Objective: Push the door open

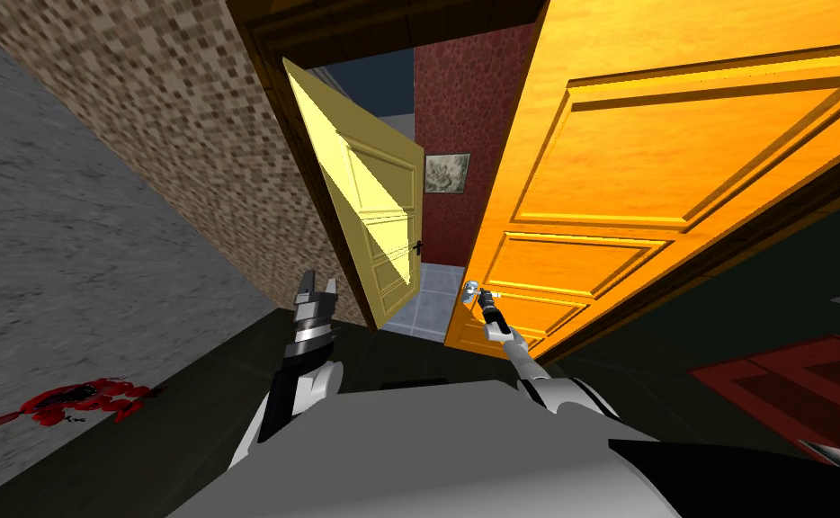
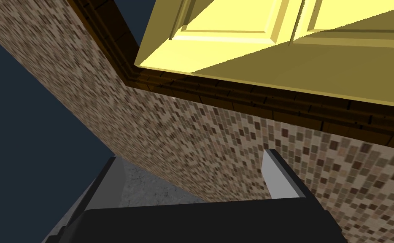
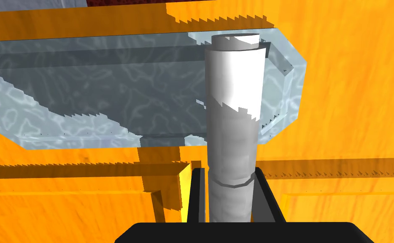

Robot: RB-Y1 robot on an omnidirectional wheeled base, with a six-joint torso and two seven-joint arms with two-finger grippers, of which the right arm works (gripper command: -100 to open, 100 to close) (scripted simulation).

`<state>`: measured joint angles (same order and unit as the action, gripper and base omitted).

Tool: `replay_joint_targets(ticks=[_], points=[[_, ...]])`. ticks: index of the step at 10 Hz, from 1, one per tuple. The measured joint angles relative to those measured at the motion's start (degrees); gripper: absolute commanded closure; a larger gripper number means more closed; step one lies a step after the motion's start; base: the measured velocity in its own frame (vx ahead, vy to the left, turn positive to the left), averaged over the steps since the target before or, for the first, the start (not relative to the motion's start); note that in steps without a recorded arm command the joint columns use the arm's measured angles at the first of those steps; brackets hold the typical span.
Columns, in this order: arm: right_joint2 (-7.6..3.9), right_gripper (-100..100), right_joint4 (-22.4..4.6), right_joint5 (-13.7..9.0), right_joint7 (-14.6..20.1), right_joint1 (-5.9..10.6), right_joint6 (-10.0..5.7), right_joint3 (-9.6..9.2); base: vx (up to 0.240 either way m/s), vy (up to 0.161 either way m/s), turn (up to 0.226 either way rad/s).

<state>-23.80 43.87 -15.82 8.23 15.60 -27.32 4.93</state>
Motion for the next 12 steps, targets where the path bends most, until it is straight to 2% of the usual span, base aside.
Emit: replay_joint_targets(ticks=[1, 3, 4, 5, 7, 9, 10, 11, 12], points=[[0.00, 100, 0.0, 0.0, 0.0, -0.01, 0.00, 0.00, 0.110, 0.008, -0.026], [0.97, 100, -1.2, -0.3, -1.7, 0.28, 0.09, 1.44, 0.167, -0.001, -0.014], [1.21, 100, -0.8, -0.5, -2.3, 0.02, 0.44, 2.18, 0.158, 0.002, -0.035], [1.39, 100, -2.9, -0.6, -3.0, 1.55, -0.18, 2.87, 0.151, -0.032, -0.014], [2.23, 100, -2.2, -1.0, -5.0, 1.73, -0.15, 4.78, 0.152, -0.028, -0.003], [2.88, 100, -2.8, -1.4, -6.7, 2.35, -0.27, 6.49, 0.160, -0.005, -0.026], [3.05, 100, -4.8, -1.5, -7.4, 3.53, -1.16, 7.28, 0.129, 0.026, -0.015], [2.86, 100, -5.2, -1.8, -7.9, 3.82, -1.27, 7.99, 0.113, 0.008, -0.019], [3.22, 100, -5.0, -1.9, -8.7, 3.89, -1.15, 8.90, 0.101, -0.017, -0.014]])
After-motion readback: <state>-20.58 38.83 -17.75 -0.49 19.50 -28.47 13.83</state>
